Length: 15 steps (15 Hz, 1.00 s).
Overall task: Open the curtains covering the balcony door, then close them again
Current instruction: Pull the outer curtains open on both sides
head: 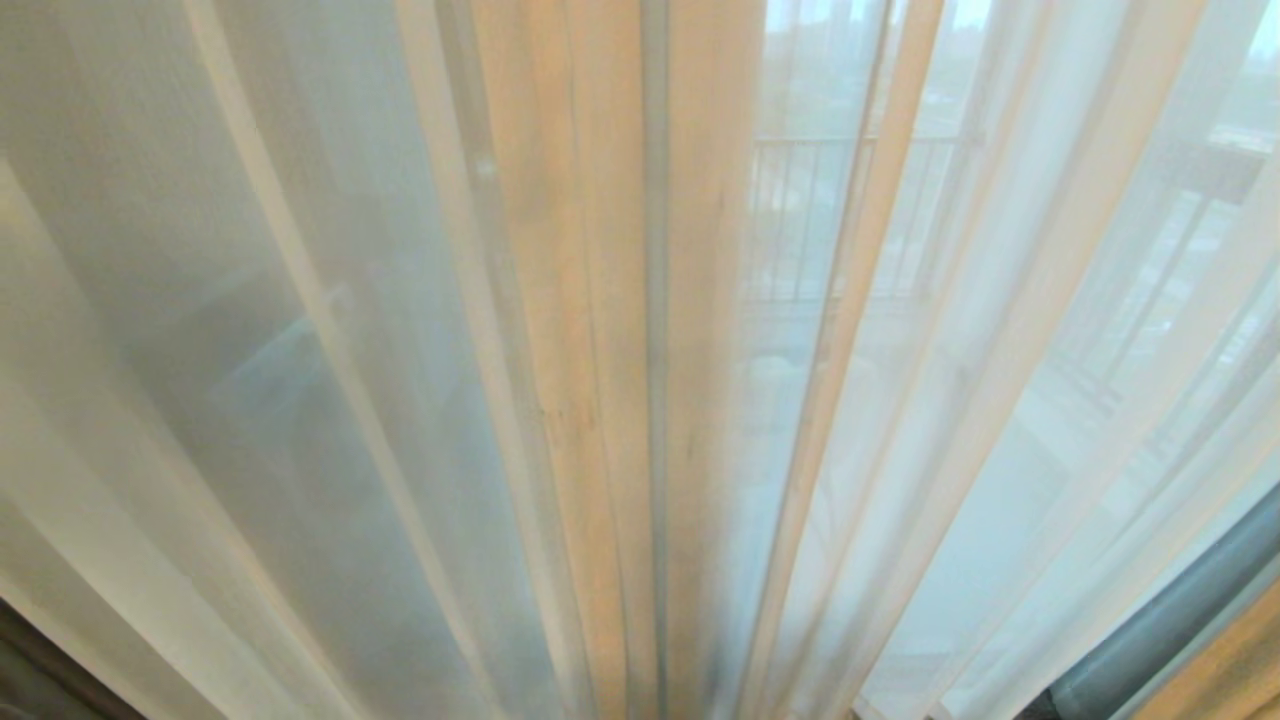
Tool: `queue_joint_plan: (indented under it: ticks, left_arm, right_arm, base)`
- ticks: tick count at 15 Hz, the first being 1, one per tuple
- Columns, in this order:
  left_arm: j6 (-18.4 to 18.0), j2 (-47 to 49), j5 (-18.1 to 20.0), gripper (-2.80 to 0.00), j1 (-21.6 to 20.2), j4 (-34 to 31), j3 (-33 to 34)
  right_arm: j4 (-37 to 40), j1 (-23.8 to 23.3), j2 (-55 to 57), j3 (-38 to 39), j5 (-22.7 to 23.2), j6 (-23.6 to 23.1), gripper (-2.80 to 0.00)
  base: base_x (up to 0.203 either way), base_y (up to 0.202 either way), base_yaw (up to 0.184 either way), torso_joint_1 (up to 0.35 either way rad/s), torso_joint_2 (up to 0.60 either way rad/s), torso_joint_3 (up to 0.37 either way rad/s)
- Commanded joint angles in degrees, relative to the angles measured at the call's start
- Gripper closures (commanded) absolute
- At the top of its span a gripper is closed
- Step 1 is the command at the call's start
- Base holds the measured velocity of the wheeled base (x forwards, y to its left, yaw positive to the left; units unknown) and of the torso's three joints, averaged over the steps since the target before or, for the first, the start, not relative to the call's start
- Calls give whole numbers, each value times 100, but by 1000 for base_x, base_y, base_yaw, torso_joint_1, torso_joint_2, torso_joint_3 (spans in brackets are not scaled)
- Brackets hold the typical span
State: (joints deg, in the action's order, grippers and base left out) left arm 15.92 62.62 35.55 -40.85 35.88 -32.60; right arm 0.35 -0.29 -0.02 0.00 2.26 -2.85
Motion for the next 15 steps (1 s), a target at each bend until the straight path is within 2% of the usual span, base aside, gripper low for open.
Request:
queue_joint_plan:
  ticks: [1, 4, 8, 9, 11, 12, 13, 15]
  left_arm:
    - [8, -358, 9, 0, 540, 38, 445]
    - [6, -806, 5, 0, 952, 29, 1049]
    - [-1, -1671, 11, 0, 1056, -313, 1687]
    - [-8, -1947, 6, 0, 1216, -515, 1846]
    - [-118, -2303, -108, 0, 1937, -975, 2075]
    - [-226, -2513, -334, 0, 2372, -1310, 2166]
    - [-369, -2783, -771, 0, 2803, -1703, 2250]
    - [-647, -3317, -1878, 0, 3491, -2259, 2466]
  right_arm:
    - [0, 3, 2, 0, 3, -5, 0]
    - [0, 2, 2, 0, 3, -5, 0]
    - [0, 3, 2, 0, 3, -5, 0]
    - [0, 3, 2, 0, 3, -5, 0]
    - [0, 3, 2, 0, 3, -5, 0]
    - [0, 3, 2, 0, 3, -5, 0]
    - [0, 3, 2, 0, 3, -5, 0]
    - [0, 3, 2, 0, 3, -5, 0]
  base:
    - [0, 0, 0, 0, 0, 0]
    - [0, 0, 0, 0, 0, 0]
    - [0, 0, 0, 0, 0, 0]
    - [0, 0, 0, 0, 0, 0]
    - [0, 0, 0, 0, 0, 0]
    - [0, 0, 0, 0, 0, 0]
    - [0, 0, 0, 0, 0, 0]
    - [0, 0, 0, 0, 0, 0]
